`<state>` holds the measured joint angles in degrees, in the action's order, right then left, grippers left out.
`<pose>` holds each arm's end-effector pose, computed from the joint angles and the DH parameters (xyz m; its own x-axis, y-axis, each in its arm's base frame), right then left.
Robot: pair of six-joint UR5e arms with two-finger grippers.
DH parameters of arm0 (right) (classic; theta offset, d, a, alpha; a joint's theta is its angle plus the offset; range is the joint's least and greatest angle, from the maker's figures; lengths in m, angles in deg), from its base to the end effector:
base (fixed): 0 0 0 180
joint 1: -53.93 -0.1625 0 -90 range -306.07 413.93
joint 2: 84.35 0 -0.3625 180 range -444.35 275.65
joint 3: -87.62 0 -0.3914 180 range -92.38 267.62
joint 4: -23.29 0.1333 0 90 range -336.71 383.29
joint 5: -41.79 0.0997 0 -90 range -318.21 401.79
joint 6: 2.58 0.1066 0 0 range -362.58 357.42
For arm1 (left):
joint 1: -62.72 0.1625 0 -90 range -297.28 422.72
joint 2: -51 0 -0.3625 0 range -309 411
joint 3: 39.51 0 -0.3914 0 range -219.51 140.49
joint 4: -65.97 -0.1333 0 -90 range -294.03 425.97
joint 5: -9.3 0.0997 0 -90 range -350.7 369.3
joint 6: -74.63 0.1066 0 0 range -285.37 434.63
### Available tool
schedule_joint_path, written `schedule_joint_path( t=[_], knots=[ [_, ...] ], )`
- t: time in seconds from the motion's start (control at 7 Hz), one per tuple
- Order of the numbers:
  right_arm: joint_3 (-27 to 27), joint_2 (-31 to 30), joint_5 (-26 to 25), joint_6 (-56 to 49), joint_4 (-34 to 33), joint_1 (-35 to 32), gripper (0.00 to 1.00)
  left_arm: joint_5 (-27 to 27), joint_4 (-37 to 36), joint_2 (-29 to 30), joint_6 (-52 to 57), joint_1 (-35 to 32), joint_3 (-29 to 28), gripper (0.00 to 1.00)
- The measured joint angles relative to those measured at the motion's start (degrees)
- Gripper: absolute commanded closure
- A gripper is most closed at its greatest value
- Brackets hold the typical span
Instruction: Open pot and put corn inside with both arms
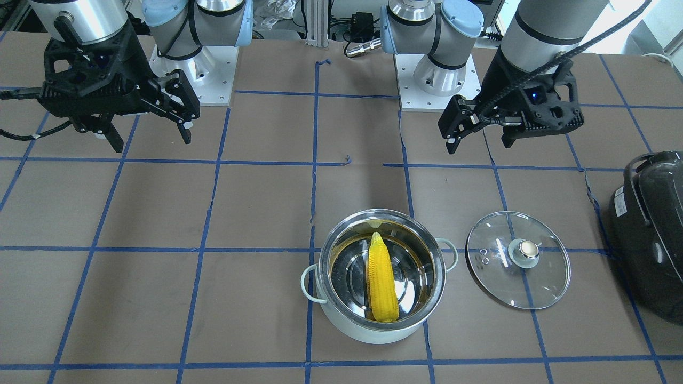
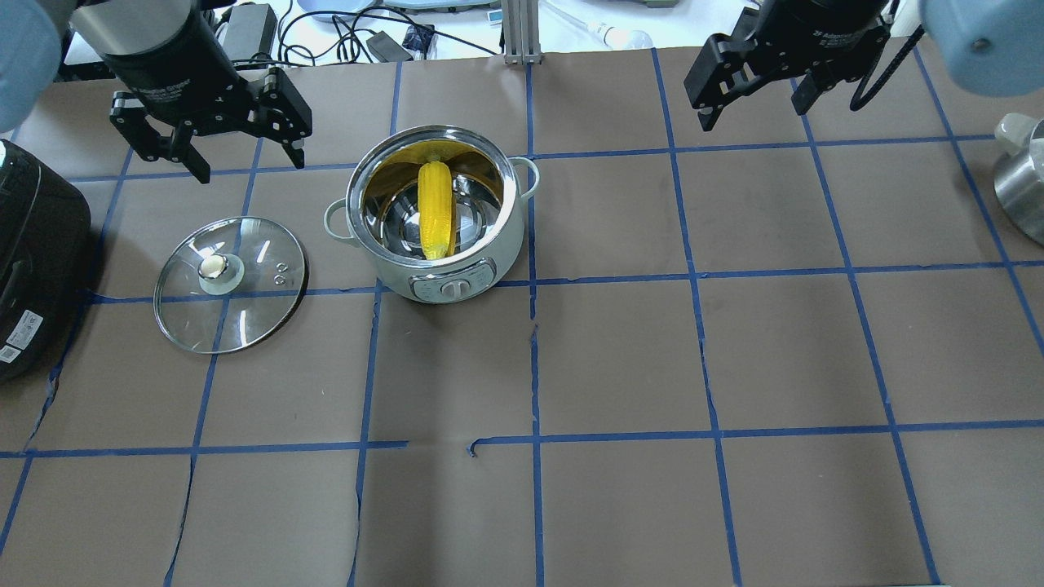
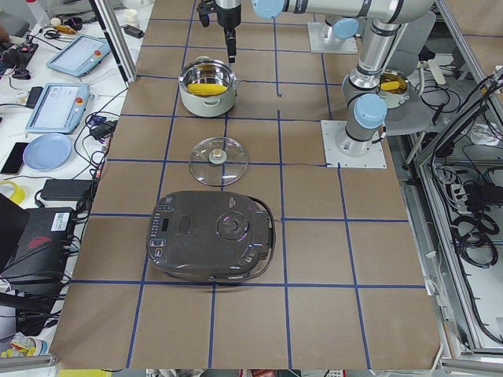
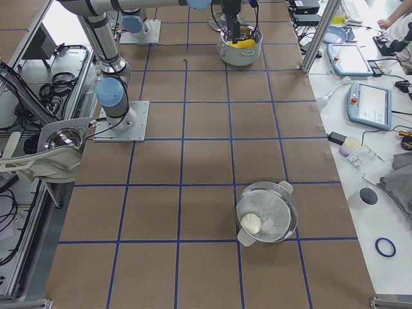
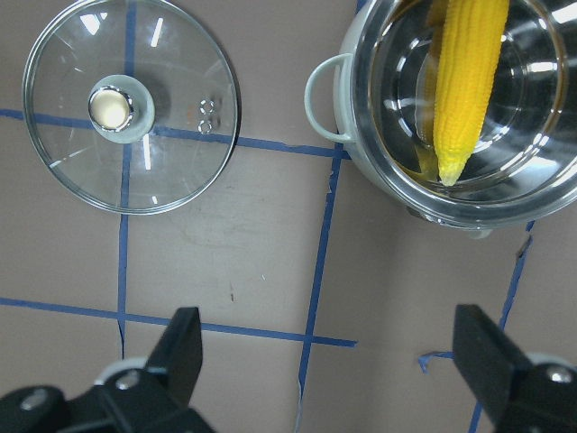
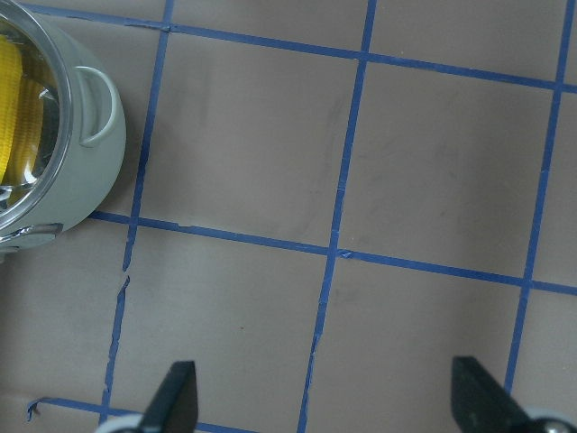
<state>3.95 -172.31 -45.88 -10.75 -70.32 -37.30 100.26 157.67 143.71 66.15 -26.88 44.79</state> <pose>0.1487 -0.5135 0.4623 -0.9857 -0.1675 -0.0203 -0.1630 0.9764 -0.1418 -0.1279 -0.5110 0.4407 -0.9879 -0.1547 -0.0132 -0.1543 0.9877 -0.0247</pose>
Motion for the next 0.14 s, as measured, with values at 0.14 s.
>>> schedule_joint_path(
  t=[0.14],
  knots=[
    [-0.03, 0.09, 0.00, 0.00, -0.02, 0.00, 0.00, -0.01, -0.91, -0.06, -0.85, -0.73, 0.36, 0.00]
  ],
)
